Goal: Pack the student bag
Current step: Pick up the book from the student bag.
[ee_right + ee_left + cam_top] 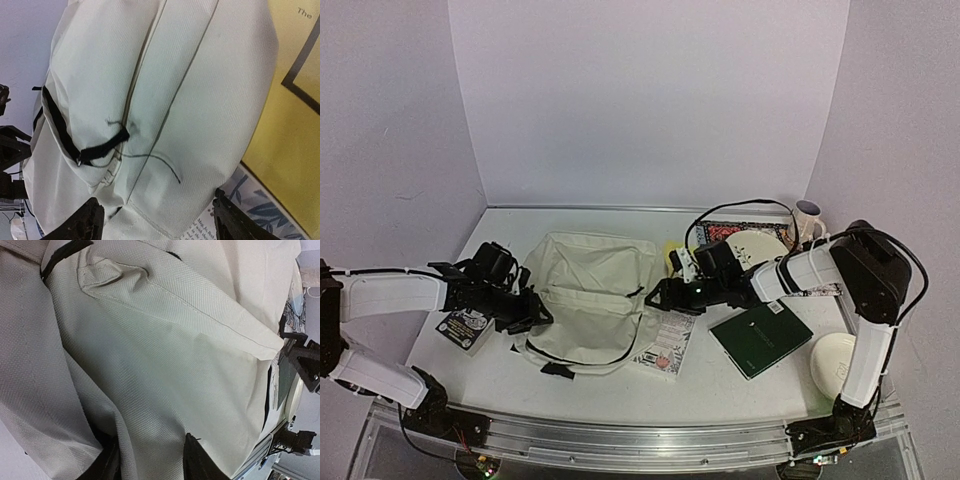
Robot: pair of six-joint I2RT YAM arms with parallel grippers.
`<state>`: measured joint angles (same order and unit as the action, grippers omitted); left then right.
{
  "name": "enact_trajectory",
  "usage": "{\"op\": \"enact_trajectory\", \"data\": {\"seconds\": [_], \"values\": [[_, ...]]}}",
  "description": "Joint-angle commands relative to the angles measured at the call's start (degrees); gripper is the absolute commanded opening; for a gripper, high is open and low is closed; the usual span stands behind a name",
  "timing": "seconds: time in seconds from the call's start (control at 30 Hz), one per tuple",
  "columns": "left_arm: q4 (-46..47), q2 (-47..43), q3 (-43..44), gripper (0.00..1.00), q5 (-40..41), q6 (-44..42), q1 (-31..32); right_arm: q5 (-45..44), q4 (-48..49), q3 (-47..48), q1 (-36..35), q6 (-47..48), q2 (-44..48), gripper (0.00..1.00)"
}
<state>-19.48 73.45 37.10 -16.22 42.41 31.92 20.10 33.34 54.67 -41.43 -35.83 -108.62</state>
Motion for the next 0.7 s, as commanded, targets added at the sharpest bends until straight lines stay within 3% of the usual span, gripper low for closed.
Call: {"op": "enact_trajectory", "data": {"seconds": [0.0, 0.13, 0.23, 0.5, 0.67], "values": [[4.3, -1.3, 2.0, 0.33, -2.2, 1.2, 1.1, 0.8, -4.3, -2.6, -2.3, -0.7, 3.1, 0.75], [5.2, -1.3, 2.2, 0.21, -2.4, 1.4, 1.2, 1.5, -4.3, -1.1, -3.7, -0.8, 1.0, 0.69], [5.9, -1.4, 2.8, 0.13, -3.0, 1.5, 1.3, 1.8, -4.3, 1.2, -4.0, -0.6, -0.8, 0.58], [6.2, -3.2, 9.4, 0.0, -3.6, 1.0, 1.3, 0.0, -8.0, 9.6, -4.0, 3.2, 1.3, 0.01], [6.2, -3.9, 15.9, 0.0, -5.4, 0.0, 1.3, -3.1, -12.8, 16.5, -4.0, 8.6, 6.2, 0.0]]}}
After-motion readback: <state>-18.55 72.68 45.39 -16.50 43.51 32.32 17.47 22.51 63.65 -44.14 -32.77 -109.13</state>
